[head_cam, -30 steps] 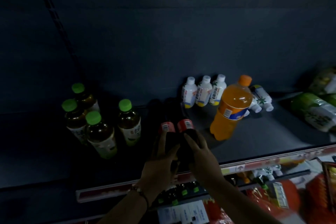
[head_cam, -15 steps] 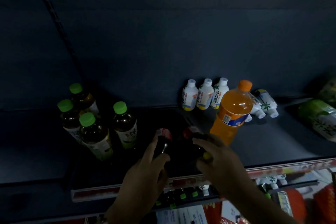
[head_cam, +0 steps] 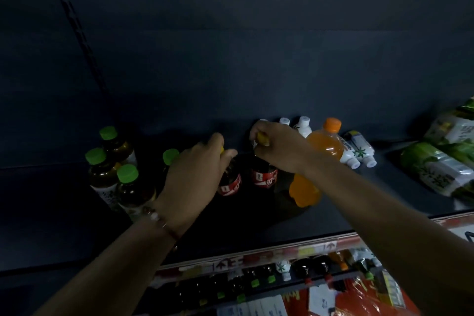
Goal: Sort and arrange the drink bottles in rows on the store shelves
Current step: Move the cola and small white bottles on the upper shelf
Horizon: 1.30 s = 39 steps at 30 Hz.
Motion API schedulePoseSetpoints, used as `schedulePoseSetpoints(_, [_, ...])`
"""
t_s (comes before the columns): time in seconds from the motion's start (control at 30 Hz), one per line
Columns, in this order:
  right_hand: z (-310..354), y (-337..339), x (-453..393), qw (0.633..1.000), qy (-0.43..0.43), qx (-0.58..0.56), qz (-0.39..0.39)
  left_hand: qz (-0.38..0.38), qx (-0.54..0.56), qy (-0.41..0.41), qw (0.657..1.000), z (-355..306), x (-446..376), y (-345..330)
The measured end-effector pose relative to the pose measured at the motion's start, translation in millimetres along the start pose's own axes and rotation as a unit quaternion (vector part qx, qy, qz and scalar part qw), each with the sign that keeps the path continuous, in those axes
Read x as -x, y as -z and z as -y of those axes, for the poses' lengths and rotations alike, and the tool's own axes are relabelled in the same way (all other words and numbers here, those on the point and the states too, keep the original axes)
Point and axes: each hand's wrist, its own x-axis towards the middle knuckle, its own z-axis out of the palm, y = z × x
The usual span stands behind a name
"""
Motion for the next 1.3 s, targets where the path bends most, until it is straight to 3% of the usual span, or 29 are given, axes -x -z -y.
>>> schedulePoseSetpoints(0.2, [-1.8, -8.2, 9.2, 0.998, -0.001, -0.027, -0.065, 0.020, -0.028, -0.009, 0.999, 1.9, -43.6, -15.7])
schedulePoseSetpoints(0.57, [4.1, -20.7, 43.4, 0.987, -0.024, -0.050, -0.154, -0.058, 0.003, -0.056, 0.997, 2.0, -34.5, -23.6])
schedulePoseSetpoints(0.77, [0.4, -18.4, 75.9, 0.987, 0.019, -0.052, -0.148, -0.009, 0.152, -0.063, 0.986, -6.0, -38.0, -32.6])
schedulePoseSetpoints(0.9, [-22.4, -19.9, 100.0, 0.991, 0.023, -0.047, -0.121, -0.009, 0.148, -0.050, 0.988, -16.1, -36.9, -39.4])
schedulePoseSetpoints(1.0, [-50.6, -18.9, 115.1, 0.993, 0.021, -0.065, -0.098, -0.075, 0.108, -0.060, 0.990, -19.8, -26.3, -39.8])
schedulePoseSetpoints(1.07, [-73.2, -14.9, 122.8, 0.993, 0.025, -0.078, -0.088, -0.150, 0.087, -0.097, 0.980, -26.7, -9.4, -36.4])
schedulePoseSetpoints(1.13, [-98.3, -7.2, 128.3, 0.992, 0.035, -0.090, -0.085, -0.177, 0.091, -0.151, 0.968, -41.1, 14.8, -38.7])
schedulePoseSetpoints(1.23, [-142.5, 7.8, 133.4, 0.988, 0.079, -0.105, -0.075, -0.123, 0.084, -0.224, 0.963, -74.3, 47.0, -64.7])
schedulePoseSetpoints(1.3, [-179.3, 17.6, 135.1, 0.989, 0.091, -0.087, -0.075, -0.061, 0.084, -0.225, 0.969, -103.4, 55.4, -90.8])
